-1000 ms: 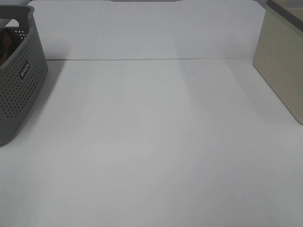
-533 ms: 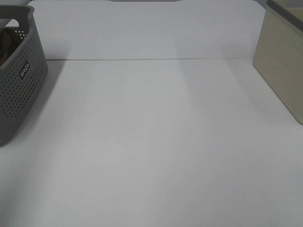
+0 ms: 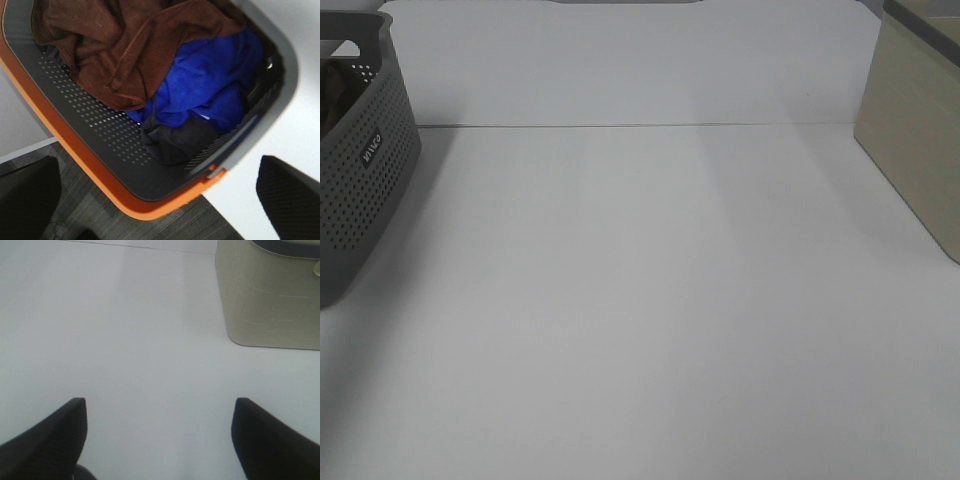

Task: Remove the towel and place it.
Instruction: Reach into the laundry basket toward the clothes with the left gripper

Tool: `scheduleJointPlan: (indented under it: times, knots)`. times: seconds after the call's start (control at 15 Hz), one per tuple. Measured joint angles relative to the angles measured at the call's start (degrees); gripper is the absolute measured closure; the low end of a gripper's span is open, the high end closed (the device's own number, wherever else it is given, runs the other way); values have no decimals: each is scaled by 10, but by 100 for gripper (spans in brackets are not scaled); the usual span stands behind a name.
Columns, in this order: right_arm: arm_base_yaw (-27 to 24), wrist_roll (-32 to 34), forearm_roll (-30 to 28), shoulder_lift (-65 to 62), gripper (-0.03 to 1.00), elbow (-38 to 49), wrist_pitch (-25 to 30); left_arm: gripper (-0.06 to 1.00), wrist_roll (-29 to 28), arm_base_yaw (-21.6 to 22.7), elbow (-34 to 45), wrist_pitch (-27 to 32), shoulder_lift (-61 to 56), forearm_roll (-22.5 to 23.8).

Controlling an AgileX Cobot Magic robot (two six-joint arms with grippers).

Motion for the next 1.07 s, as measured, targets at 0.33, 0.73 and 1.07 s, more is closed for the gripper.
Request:
scheduleJointPlan:
  times: [0.33,0.73,1.07]
  knots:
    - [0,0,0,0,20,0,0,-5,29,30,-112,-1,193,13]
    - [0,0,1,0,20,0,0,-5,48,51,-151,-1,307,17]
    - [0,0,1,0,20,0,0,-5,62,62,-169,-12,356,19]
